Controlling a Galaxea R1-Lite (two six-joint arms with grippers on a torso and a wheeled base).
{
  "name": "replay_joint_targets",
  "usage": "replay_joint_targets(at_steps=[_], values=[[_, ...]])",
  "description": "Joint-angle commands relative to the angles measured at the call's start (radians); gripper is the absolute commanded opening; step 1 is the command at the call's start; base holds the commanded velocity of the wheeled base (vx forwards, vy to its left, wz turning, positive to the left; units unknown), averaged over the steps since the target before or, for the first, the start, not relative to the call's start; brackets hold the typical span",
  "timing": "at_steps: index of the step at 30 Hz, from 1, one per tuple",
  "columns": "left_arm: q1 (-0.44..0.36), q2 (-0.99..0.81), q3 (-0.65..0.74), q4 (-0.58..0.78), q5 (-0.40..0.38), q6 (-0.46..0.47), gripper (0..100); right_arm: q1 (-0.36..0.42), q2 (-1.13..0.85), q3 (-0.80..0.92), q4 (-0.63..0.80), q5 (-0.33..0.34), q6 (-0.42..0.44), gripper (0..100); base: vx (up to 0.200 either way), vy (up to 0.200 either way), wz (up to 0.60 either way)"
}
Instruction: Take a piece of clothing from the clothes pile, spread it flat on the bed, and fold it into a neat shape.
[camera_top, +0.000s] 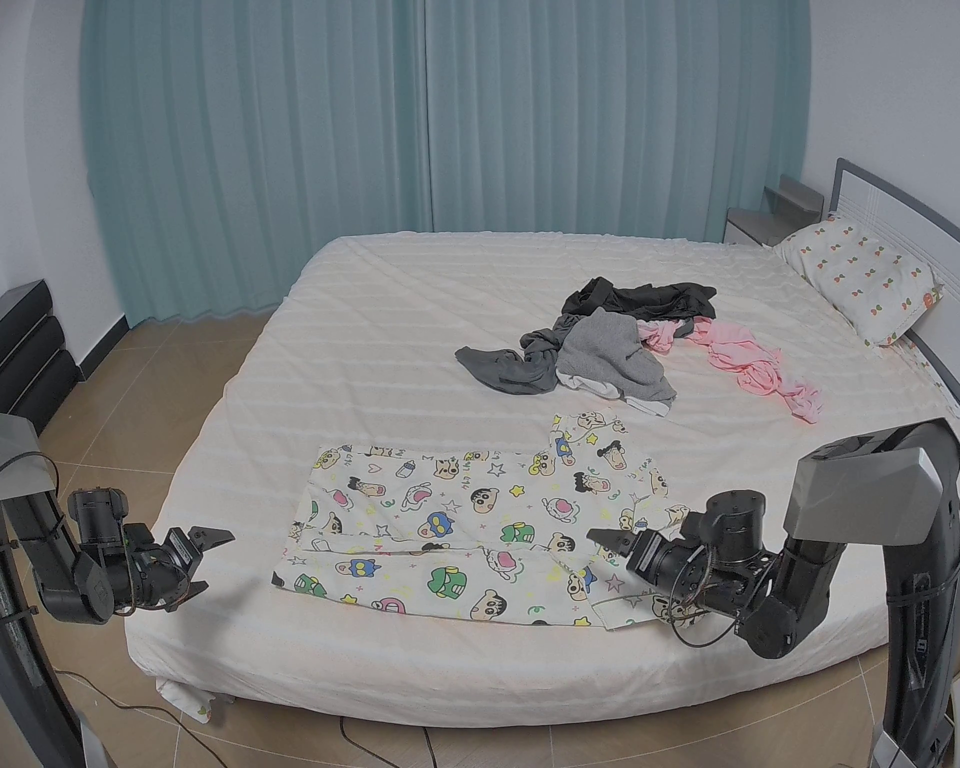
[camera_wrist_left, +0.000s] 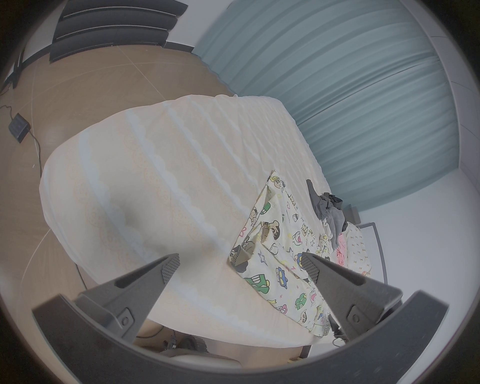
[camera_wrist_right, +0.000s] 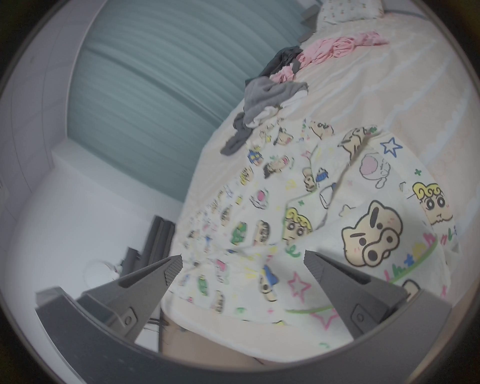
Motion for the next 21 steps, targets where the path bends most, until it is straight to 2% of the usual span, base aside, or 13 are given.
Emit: replay_joint_targets(at_steps=[1,2,5,8,15,21], values=[[0.002,0.01,0.012,-0.032,-0.001,0.001,100,-0.054,-0.172,0.178,-0.13,0.068,0.125,100,0.0,0.0,0.0],[0.002,0.01,0.012,-0.032,-0.001,0.001,100,-0.054,-0.172,0.178,-0.13,0.068,0.125,100,0.0,0.0,0.0],[0.002,0.005,0.013,-0.034,-0.001,-0.005,100,-0.133,-0.162,0.196,-0.13,0.093,0.136,100,0.0,0.0,0.0],[0.002,0.002,0.015,-0.034,-0.001,-0.009,100,-0.174,-0.162,0.216,-0.13,0.105,0.137,100,0.0,0.0,0.0],[0.002,0.002,0.018,-0.034,-0.001,-0.024,100,-0.174,-0.16,0.23,-0.13,0.11,0.134,100,0.0,0.0,0.0],[0.002,0.004,0.018,-0.035,-0.001,-0.021,100,-0.165,-0.082,0.219,-0.131,0.107,0.133,100,0.0,0.0,0.0]])
